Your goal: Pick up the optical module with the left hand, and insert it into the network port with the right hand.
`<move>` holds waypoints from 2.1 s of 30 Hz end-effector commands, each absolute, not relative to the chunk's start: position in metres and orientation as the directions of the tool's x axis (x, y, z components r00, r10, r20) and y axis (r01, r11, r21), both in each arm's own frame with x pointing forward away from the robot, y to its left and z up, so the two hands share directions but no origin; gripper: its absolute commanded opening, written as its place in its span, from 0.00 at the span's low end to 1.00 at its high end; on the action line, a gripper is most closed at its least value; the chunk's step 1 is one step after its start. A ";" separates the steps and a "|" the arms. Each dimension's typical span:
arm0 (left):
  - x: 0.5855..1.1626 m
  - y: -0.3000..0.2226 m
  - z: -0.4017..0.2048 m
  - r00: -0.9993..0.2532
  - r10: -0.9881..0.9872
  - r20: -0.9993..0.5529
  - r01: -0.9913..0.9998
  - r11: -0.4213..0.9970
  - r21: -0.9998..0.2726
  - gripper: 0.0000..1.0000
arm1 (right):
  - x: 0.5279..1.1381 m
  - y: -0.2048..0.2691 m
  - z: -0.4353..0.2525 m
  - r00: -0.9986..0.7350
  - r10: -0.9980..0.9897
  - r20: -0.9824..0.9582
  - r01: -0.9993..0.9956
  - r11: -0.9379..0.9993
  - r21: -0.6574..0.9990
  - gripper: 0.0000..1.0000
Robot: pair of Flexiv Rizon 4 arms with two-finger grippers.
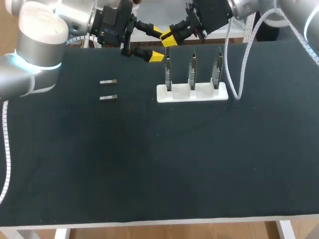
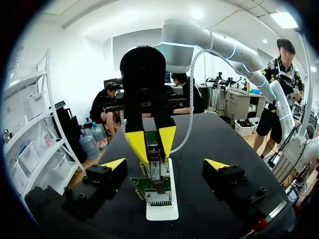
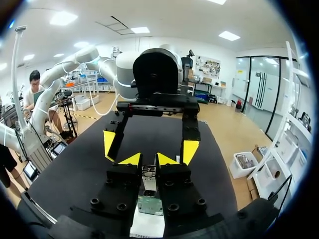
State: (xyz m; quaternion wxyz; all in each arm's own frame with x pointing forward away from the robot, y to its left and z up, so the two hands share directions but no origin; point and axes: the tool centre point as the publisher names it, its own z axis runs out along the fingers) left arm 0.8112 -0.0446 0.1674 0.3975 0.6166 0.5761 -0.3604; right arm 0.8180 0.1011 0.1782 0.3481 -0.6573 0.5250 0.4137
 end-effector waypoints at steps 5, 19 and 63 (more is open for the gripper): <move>0.814 -0.046 0.168 0.075 0.428 -0.900 0.997 -0.025 0.071 1.00 | 0.822 0.098 0.177 0.099 -0.407 -0.908 -0.951 -0.308 0.035 0.00; 0.814 -0.046 0.168 0.075 0.428 -0.900 0.997 -0.025 0.071 1.00 | 0.821 0.098 0.176 0.095 -0.422 -0.902 -0.948 -0.315 0.048 0.00; 0.814 -0.046 0.168 0.075 0.428 -0.900 0.997 -0.025 0.071 1.00 | 0.824 0.101 0.171 0.088 -0.418 -0.904 -0.950 -0.308 0.050 0.00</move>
